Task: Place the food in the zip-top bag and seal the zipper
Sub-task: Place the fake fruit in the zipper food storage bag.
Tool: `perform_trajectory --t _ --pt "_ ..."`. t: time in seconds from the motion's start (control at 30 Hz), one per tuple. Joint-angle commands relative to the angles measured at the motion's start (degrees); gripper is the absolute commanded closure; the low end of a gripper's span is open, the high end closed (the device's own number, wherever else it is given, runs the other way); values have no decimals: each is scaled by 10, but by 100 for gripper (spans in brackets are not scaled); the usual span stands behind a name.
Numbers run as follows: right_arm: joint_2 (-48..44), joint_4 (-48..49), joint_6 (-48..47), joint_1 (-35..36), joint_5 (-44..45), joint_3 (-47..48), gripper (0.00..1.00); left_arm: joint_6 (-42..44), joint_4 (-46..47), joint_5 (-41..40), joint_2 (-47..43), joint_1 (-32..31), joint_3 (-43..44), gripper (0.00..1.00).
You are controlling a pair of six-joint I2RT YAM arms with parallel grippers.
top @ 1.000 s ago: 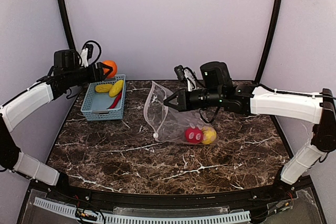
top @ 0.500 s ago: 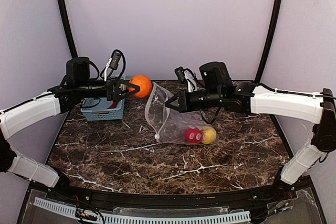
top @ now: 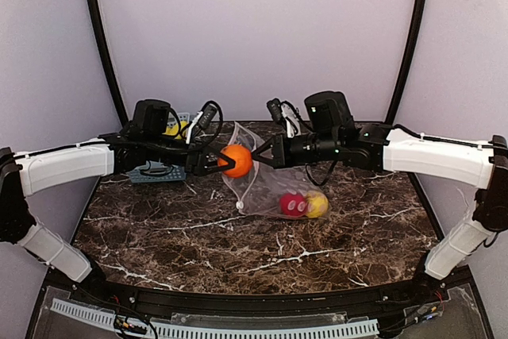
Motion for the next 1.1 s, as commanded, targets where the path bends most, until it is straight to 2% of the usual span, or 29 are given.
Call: perform_trajectory --t 0.0,0.1,0.23,0.53,0.87,1.07 --pt "-18 15 -7 7 -4 16 100 49 -86 -72 9 -14 34 35" --pt "-18 15 -10 7 -6 18 100 64 -132 -123 21 -18 50 35" --pt "-14 15 -12 8 -9 21 100 81 -169 -151 35 -31 71 35" --pt "-10 18 -10 9 -8 25 100 141 -245 -209 67 -102 117 34" --pt "-14 19 -9 11 -5 20 100 168 -260 -210 72 -125 126 18" --pt "-17 19 -10 11 -3 18 100 166 -257 -204 68 -125 126 13"
